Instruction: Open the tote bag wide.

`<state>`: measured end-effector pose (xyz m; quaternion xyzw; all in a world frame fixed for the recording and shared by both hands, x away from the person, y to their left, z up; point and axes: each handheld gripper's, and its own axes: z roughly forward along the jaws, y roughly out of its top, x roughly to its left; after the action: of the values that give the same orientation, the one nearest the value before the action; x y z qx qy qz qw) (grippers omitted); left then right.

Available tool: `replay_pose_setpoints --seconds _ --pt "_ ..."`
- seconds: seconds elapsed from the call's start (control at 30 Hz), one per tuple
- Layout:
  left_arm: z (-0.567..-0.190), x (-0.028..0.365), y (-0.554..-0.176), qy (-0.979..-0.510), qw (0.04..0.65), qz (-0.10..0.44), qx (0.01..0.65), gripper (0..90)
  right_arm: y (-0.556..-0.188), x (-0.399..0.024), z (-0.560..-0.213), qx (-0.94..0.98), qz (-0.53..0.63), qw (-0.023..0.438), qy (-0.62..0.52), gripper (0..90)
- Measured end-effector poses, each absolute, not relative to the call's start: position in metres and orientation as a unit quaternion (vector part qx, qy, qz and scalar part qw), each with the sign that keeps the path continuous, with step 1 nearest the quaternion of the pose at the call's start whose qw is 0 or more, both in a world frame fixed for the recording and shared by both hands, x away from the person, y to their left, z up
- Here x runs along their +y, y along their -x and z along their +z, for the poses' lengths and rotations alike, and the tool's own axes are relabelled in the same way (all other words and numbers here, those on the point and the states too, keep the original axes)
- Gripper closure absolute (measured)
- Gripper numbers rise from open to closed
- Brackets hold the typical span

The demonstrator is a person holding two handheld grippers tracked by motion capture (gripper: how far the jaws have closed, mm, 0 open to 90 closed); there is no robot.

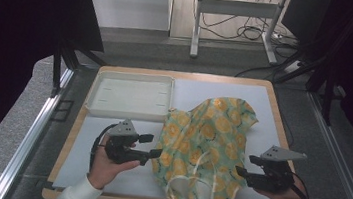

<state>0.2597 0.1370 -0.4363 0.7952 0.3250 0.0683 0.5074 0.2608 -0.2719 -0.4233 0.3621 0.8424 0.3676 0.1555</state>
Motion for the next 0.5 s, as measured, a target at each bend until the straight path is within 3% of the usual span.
replay_pose_setpoints --seconds 0.17,0.5 --pt "-0.432 0.117 -0.253 -0.813 0.495 0.070 0.297 37.6 -0.251 -0.254 -0.421 0.853 0.368 0.147 -0.340 34.0" --pt "-0.443 0.092 -0.254 -0.835 0.471 0.052 0.279 36.5 -0.255 -0.224 -0.453 0.884 0.326 0.103 -0.319 32.2"
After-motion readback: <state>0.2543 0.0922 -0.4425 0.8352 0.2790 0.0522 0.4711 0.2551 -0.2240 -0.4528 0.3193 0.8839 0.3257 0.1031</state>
